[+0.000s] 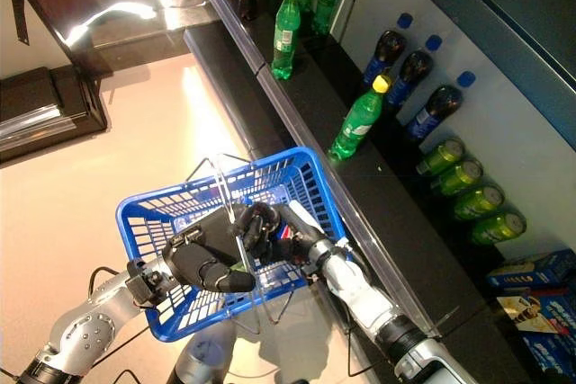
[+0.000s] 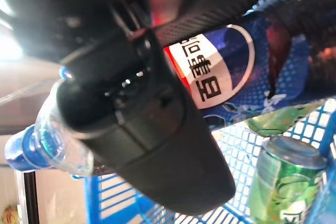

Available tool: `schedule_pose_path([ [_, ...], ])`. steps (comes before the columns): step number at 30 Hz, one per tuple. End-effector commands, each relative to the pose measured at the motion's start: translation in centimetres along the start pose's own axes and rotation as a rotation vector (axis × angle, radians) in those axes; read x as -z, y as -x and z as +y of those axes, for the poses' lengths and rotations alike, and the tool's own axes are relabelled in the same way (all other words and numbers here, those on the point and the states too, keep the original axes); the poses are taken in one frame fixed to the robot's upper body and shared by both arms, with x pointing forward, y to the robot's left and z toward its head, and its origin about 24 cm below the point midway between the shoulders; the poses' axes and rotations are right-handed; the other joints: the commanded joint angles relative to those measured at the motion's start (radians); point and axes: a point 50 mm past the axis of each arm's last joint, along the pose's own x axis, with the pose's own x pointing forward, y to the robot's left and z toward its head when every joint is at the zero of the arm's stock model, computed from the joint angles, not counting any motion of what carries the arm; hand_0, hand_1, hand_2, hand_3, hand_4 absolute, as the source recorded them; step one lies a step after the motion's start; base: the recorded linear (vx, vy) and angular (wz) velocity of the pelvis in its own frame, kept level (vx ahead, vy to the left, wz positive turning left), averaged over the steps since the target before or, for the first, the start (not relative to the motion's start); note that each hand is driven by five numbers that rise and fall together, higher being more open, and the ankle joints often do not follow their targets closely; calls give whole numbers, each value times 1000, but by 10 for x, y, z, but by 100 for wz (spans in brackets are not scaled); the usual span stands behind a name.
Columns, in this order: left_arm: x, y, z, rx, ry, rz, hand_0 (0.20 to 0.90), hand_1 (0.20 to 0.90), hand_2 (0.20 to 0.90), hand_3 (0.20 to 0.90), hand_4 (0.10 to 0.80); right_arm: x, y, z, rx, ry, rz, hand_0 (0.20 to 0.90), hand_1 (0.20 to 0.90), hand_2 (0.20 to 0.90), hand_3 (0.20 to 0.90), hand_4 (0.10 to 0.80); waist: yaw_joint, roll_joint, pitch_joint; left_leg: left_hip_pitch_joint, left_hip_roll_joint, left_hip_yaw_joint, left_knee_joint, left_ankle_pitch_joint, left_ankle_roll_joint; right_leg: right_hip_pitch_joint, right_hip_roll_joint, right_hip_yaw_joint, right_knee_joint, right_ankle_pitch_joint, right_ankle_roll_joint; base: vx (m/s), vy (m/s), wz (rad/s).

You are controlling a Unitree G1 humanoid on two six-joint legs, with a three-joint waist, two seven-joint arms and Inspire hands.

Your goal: Pick up the drink and place into the basket.

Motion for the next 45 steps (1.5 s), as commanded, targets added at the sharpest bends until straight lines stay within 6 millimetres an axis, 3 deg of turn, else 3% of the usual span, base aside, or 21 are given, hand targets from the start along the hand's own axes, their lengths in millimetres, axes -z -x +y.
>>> schedule_pose_path([
  [1,-51,-44,-83,659,-106,-326,300,300,300,200,100,-60,-13,-8,-3,132,-331,300,300,300,200,100,11,13,-235,79,-9,-90,-37,-94,-15,-36,59,56,48,-17,-66,0,0,0],
  [16,-53,-54,-95,789,-163,-274,300,300,300,200,100,-86,-25,-1,-95,449,-381,300,300,300,200,100,18,7,-238,75,-21,-127,-37,-89,-15,-37,63,64,45,-14,-63,3,-2,4],
  [30,-52,-61,-102,857,-169,-232,300,300,300,200,100,-95,-36,7,-165,543,-393,300,300,300,200,100,28,1,-249,74,-25,-142,-37,-87,-17,-35,64,61,43,-13,-63,4,-3,2],
  [41,-52,-64,-105,882,-163,-225,300,300,300,200,100,-87,-47,22,-240,559,-298,300,300,300,200,100,41,-1,-251,70,-28,-151,-37,-87,-17,-36,63,56,44,-14,-64,0,0,0],
  [43,-53,-64,-106,888,-158,-223,300,300,300,200,100,-83,-49,24,-247,553,-271,721,721,721,691,591,44,-2,-252,69,-29,-153,-37,-87,-17,-36,63,55,44,-14,-65,0,0,0],
  [44,-52,-64,-106,889,-157,-223,300,300,300,200,100,-81,-49,26,-248,550,-265,721,721,721,691,591,45,-2,-253,69,-29,-154,-37,-87,-17,-36,63,54,44,-15,-65,0,0,0],
  [45,-52,-64,-106,890,-155,-222,300,300,300,200,100,-80,-49,27,-250,547,-259,900,900,900,900,800,46,-3,-253,69,-29,-155,-37,-88,-17,-36,63,54,44,-15,-65,0,0,0],
])
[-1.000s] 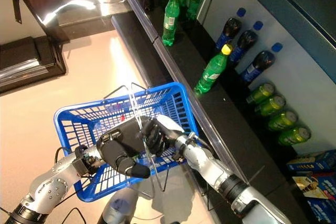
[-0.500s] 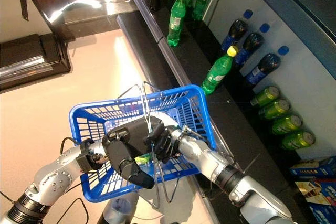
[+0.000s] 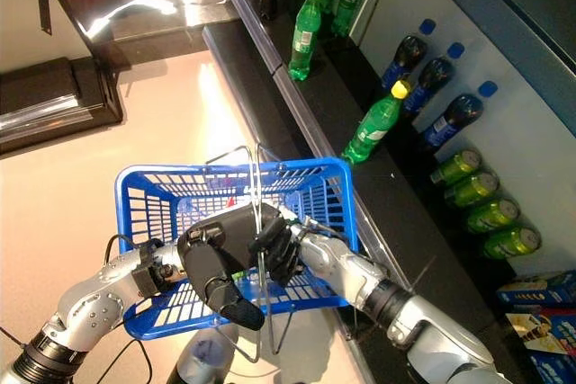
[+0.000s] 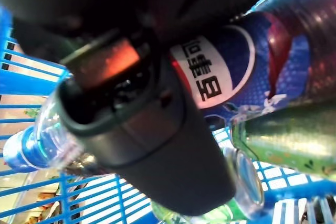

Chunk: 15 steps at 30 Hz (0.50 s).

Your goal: Pick up the drink and place into the basket.

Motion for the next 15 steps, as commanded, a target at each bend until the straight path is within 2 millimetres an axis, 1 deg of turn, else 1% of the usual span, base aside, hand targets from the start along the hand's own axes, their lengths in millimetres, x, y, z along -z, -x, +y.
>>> schedule_pose_path([
  [1,-49,-52,-70,606,-126,-330,300,300,300,200,100,-40,-20,-10,37,38,-171,900,900,900,900,800,18,0,-252,85,-15,-108,-39,-92,-12,-42,62,55,44,2,-73,0,0,0],
  [15,-50,-52,-71,604,-121,-337,300,300,300,200,100,-36,-21,-4,20,22,-147,900,900,900,900,800,13,0,-262,85,-17,-101,-39,-91,-10,-42,63,57,40,6,-73,0,0,0],
])
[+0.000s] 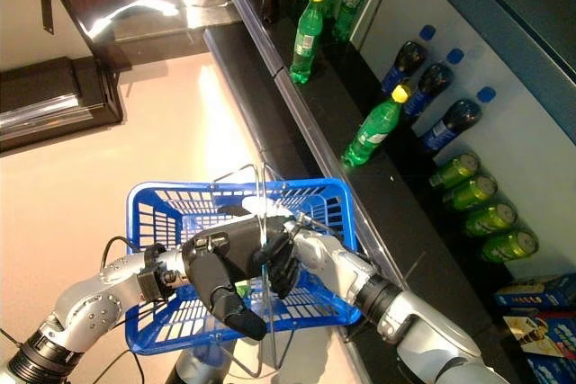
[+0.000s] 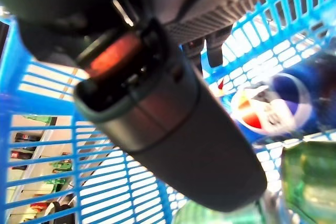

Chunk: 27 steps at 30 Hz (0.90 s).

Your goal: Pick up the drink and place into the basket.

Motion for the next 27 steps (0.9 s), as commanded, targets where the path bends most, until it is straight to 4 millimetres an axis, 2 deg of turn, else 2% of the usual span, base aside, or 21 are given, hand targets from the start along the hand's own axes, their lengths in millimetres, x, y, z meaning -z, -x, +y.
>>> schedule_pose_path([
  [1,-66,-47,-75,624,-186,-457,300,300,300,200,100,-29,-11,1,15,24,-143,900,900,900,900,800,11,12,-255,86,-16,-98,-40,-90,-10,-44,63,59,41,7,-73,0,0,0],
  [16,-68,-47,-74,580,-201,-477,300,300,300,200,100,-27,-11,0,42,-13,-125,900,900,900,900,800,8,12,-257,87,-14,-91,-40,-90,-10,-42,65,60,38,9,-74,0,0,0],
  [22,-72,-39,-65,451,-218,-541,300,300,300,200,100,-21,-3,-6,108,-97,-109,900,900,900,900,800,0,13,-258,87,-13,-80,-40,-89,-9,-46,65,64,39,10,-73,0,0,0],
  [27,-76,-18,-52,266,-255,-615,300,300,300,200,100,-13,11,-13,183,-178,-109,900,900,900,900,800,-12,20,-256,91,-8,-56,-40,-89,-6,-47,63,70,39,12,-70,-9,5,-1],
])
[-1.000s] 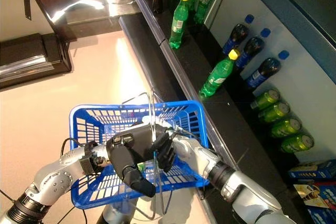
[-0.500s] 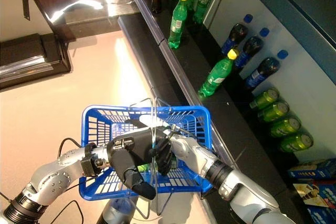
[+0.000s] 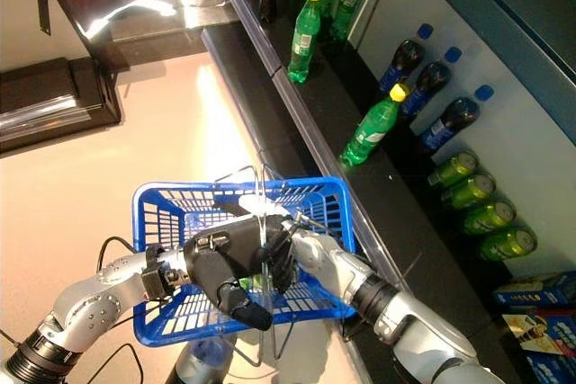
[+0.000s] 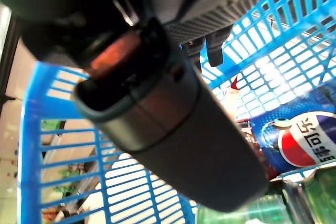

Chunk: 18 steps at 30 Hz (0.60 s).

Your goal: Pick up the drink and place into the basket.

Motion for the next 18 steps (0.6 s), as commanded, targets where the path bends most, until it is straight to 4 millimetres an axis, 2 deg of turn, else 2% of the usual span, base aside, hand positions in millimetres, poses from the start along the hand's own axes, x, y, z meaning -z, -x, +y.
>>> schedule_pose_path([
  [1,-77,-15,-57,355,-218,-627,300,300,300,200,100,-12,7,-9,116,-88,-102,900,900,900,900,800,-7,20,-256,92,-10,-60,-39,-89,-6,-42,65,66,38,13,-69,-23,18,-3],
  [5,-77,4,-47,220,-229,-683,300,300,300,200,100,-9,21,-14,154,-132,-117,900,900,900,900,800,-19,30,-259,98,-5,-36,-39,-90,-5,-43,62,72,38,13,-68,-18,22,-5],
  [9,-75,15,-42,116,-251,-725,300,300,300,200,100,-9,30,-15,220,-196,-136,900,900,900,900,800,-34,39,-257,102,-3,-17,-39,-88,-2,-41,60,75,34,19,-65,-37,35,-16],
  [10,-75,15,-41,111,-251,-728,300,300,300,200,100,-8,30,-16,225,-198,-134,900,900,900,900,800,-34,45,-255,93,-9,-15,-39,-66,6,-50,53,60,36,39,-69,-30,31,-6],
  [11,-75,17,-40,72,-256,-738,300,300,300,200,100,-9,32,-16,250,-226,-144,900,900,900,900,800,-40,43,-257,104,-2,-7,-39,-89,-1,-41,59,78,33,20,-64,-85,77,-7],
  [13,-75,21,-36,18,-253,-759,300,300,300,200,100,-9,37,-15,288,-258,-149,900,900,900,900,800,-50,50,-258,96,-9,4,-39,-67,9,-51,50,65,34,42,-65,-55,56,-13],
  [18,-73,34,-24,-170,-240,-814,300,300,300,200,100,-5,50,-16,378,-337,-159,900,900,900,900,800,-88,63,-264,107,-3,56,-39,-74,12,-54,43,77,29,48,-55,-25,41,-14],
])
